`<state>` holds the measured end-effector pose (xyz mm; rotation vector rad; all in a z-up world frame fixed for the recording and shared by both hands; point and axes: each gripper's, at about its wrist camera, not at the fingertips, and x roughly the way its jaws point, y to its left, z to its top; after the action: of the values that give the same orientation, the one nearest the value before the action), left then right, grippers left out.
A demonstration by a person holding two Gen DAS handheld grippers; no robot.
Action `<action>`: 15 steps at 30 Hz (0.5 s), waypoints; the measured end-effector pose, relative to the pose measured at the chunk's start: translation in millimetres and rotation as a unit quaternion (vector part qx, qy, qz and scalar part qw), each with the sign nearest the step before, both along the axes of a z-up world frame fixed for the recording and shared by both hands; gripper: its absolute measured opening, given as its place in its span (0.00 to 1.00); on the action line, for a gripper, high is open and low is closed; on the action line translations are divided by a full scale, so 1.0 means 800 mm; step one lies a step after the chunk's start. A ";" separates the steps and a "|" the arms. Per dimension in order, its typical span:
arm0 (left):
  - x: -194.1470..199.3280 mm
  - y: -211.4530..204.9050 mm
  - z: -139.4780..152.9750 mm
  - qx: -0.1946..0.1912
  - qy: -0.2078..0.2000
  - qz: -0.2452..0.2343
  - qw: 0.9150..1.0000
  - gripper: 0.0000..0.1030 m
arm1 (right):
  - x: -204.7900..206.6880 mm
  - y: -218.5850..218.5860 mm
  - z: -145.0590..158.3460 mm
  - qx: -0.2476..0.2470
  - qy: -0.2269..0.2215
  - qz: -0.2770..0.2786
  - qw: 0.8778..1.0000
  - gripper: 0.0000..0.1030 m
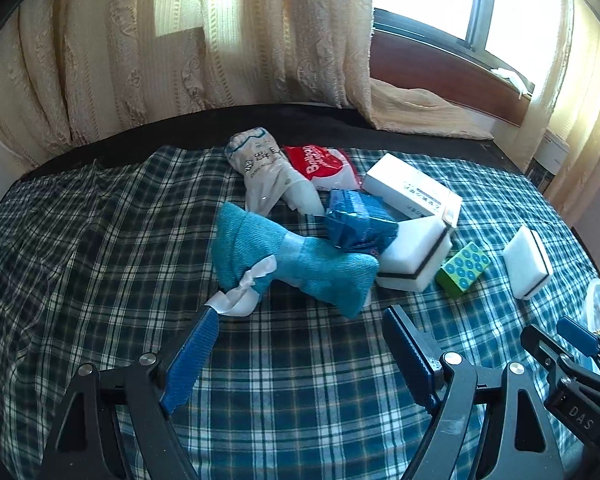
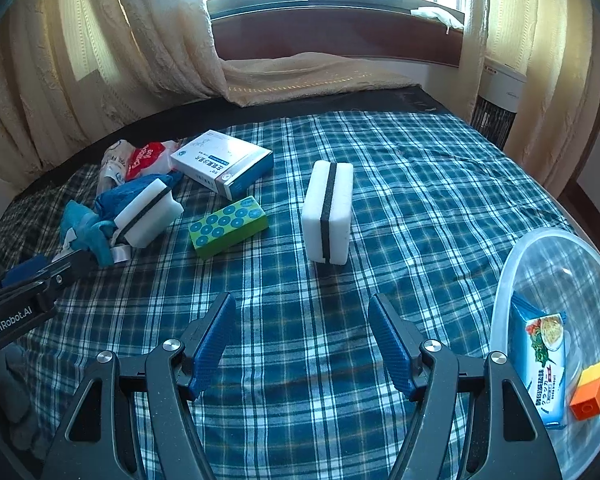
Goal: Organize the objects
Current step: 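Grasp the white sponge with the right gripper and lift it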
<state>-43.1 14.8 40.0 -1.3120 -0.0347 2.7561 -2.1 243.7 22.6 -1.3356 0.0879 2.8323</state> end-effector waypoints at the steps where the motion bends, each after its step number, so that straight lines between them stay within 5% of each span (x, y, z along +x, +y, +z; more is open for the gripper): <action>1: -0.001 -0.001 -0.001 0.001 -0.001 0.001 1.000 0.84 | -0.001 -0.001 0.000 0.002 0.000 0.001 1.000 0.68; 15: -0.017 -0.030 -0.002 -0.010 -0.004 0.029 1.000 0.84 | -0.040 -0.009 0.001 -0.025 -0.004 0.026 0.999 0.73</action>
<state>-57.0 -9.0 38.7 -1.3478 -0.0474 2.8071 -34.3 236.2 23.2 -1.3780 0.1272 2.8871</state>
